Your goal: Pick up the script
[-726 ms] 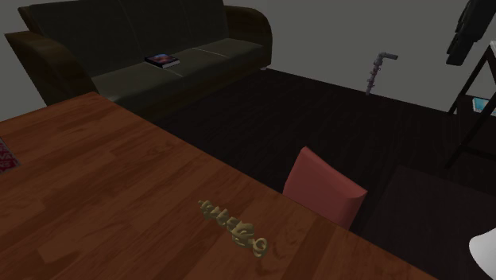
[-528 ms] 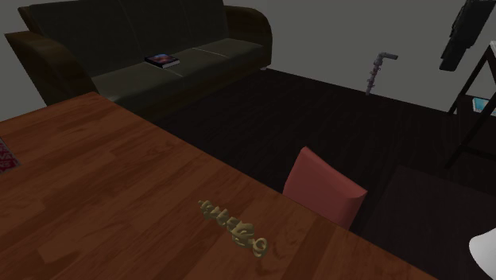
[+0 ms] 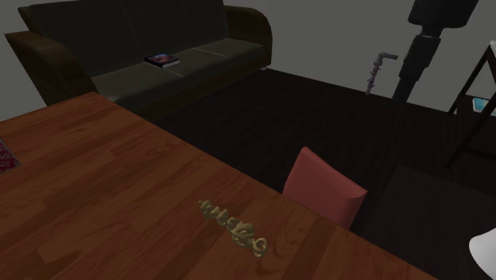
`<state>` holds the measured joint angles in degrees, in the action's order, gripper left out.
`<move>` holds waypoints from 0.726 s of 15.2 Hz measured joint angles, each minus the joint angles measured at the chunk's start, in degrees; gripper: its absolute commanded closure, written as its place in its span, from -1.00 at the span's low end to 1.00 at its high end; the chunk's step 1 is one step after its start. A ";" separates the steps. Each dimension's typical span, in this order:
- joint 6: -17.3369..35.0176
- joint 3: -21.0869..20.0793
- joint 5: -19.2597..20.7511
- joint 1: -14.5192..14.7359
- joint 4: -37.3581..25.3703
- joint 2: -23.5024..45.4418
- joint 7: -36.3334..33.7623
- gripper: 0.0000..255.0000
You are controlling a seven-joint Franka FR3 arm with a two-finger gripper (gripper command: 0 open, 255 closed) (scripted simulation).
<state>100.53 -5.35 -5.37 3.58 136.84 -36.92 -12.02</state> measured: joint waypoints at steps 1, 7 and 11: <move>1.57 -1.01 -0.45 0.28 0.09 1.35 -1.14 -1.00; 9.36 -6.57 -1.76 1.42 -2.72 10.99 -7.78 -1.00; 14.18 -10.57 -1.25 2.04 -6.45 19.02 -13.19 -1.00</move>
<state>114.71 -15.92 -6.62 5.62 130.40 -17.90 -25.20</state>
